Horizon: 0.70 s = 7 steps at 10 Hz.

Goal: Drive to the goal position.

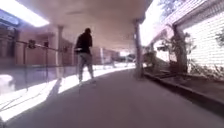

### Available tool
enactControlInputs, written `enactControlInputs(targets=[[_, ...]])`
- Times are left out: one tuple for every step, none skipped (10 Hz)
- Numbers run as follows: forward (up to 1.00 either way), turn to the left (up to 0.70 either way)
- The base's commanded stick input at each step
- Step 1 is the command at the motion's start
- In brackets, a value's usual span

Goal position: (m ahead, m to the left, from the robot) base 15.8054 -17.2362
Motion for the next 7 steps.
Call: enactControlInputs(targets=[[0.85,0.0],[0.85,0.0],[0.85,0.0],[0.85,0.0],[0.85,0.0],[0.85,0.0],[0.85,0.0]])
